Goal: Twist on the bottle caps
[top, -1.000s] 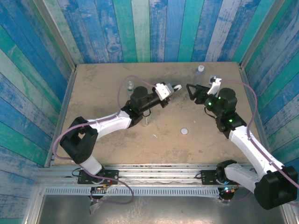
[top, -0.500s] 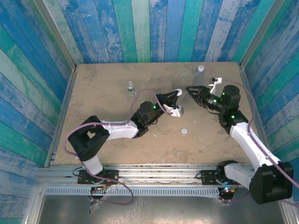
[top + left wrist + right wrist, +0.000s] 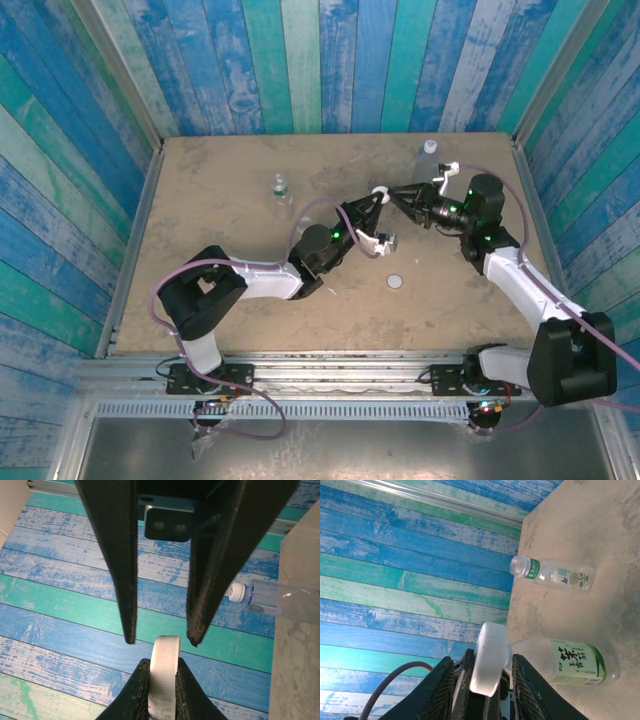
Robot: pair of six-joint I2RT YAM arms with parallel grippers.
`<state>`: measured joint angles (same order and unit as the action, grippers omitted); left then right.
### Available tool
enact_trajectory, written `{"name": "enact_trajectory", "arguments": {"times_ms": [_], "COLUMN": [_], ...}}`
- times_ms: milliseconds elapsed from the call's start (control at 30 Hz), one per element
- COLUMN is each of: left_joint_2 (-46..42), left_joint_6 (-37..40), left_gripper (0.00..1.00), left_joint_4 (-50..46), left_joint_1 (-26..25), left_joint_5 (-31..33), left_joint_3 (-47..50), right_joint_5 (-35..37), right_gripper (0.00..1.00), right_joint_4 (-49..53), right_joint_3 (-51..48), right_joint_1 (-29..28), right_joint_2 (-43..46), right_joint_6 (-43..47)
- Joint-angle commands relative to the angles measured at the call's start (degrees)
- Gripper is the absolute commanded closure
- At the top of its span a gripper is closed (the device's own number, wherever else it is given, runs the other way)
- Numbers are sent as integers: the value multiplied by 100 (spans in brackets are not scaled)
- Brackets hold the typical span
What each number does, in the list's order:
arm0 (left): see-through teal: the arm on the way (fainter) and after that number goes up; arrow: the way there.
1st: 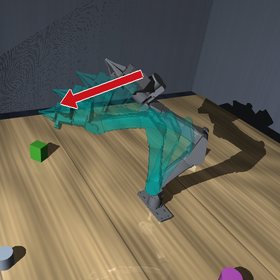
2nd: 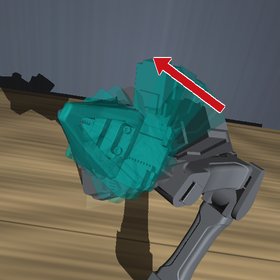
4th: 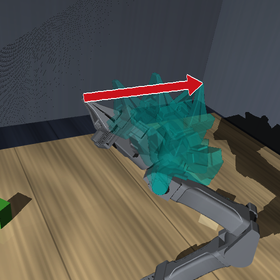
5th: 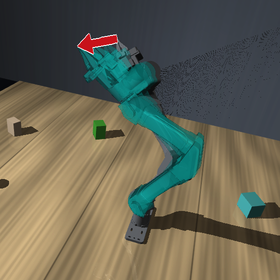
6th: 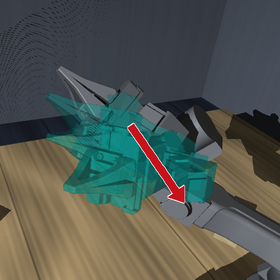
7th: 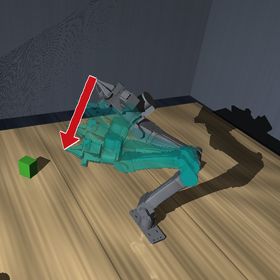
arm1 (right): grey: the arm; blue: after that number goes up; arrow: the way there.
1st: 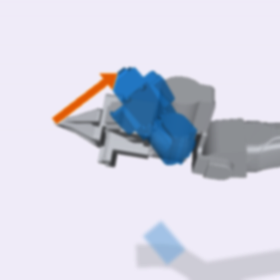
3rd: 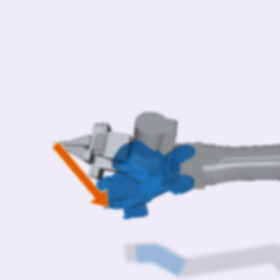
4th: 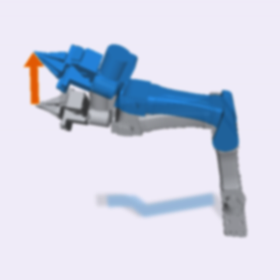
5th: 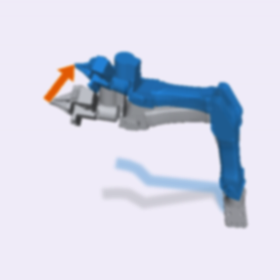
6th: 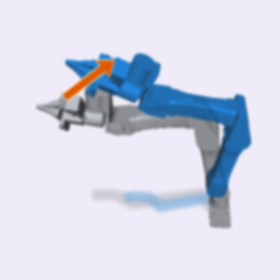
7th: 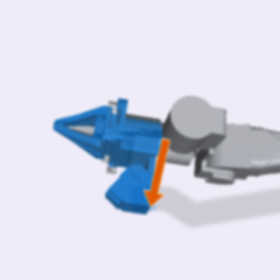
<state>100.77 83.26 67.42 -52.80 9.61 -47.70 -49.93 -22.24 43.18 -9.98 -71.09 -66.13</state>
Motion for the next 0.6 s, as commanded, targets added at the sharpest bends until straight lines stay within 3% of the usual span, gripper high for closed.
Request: {"name": "enact_trajectory", "arguments": {"times_ms": [0, 467, 567], "left_joint_2": [246, 370, 387], "left_joint_6": [159, 406, 452], "left_gripper": [98, 97, 92], "left_joint_4": [349, 347, 381], "left_joint_1": [-35, -212, -210], "left_joint_5": [125, 193, 248], "left_joint_3": [29, 14, 15], "right_joint_5": [-160, -457, -448], "right_gripper": [64, 83, 88], "right_joint_4": [-191, -700, -694], "right_joint_3": [46, 55, 42], "right_joint_1": [31, 30, 29], "right_joint_2": [-101, -454, -469], "right_joint_6": [-125, -594, -570]}}
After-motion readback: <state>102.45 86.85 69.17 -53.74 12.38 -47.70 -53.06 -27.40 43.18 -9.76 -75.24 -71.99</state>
